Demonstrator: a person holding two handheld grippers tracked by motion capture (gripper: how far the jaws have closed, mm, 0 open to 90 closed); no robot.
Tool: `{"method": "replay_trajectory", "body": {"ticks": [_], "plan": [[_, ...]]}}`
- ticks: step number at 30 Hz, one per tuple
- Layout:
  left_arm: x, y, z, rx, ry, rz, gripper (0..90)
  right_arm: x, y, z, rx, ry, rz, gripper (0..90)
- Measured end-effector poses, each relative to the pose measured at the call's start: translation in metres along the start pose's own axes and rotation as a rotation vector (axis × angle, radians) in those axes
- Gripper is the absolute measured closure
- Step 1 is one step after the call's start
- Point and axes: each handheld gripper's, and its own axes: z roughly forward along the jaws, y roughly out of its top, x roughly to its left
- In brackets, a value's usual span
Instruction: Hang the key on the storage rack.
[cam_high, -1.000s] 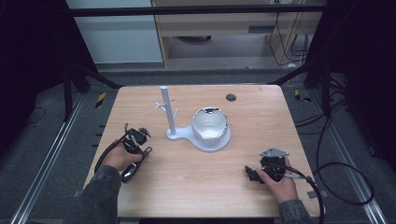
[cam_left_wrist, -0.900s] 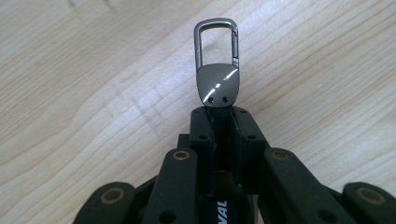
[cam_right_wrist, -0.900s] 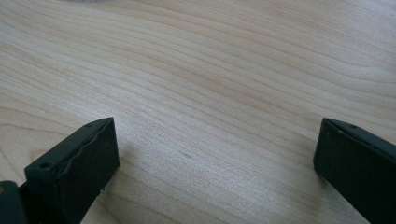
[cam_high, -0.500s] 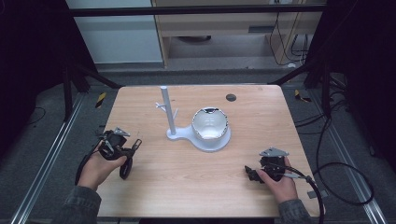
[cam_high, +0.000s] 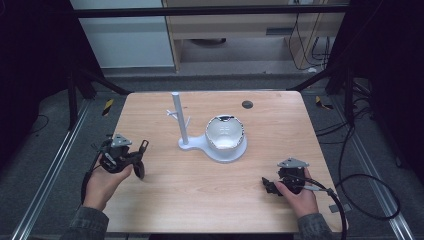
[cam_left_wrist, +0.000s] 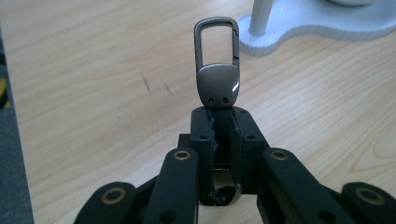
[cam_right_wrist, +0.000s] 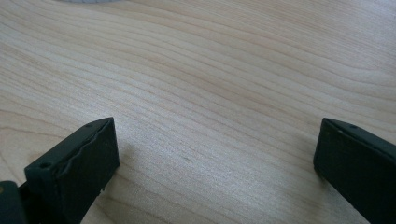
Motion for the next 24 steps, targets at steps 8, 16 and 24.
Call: {"method": "replay_trajectory", "body": {"ticks": [8, 16, 24], "plan": [[-0.007, 0.001, 0.002, -0.087, -0.003, -0.021, 80.9, 0.000, 0.000, 0.000, 0.000, 0.000, 0.000, 0.5], [-0.017, 0.002, 0.002, -0.210, 0.022, -0.037, 80.9, 0.000, 0.000, 0.000, 0.000, 0.000, 0.000, 0.5], [-0.034, 0.006, 0.002, -0.324, 0.023, -0.043, 80.9, 0.000, 0.000, 0.000, 0.000, 0.000, 0.000, 0.5]]}}
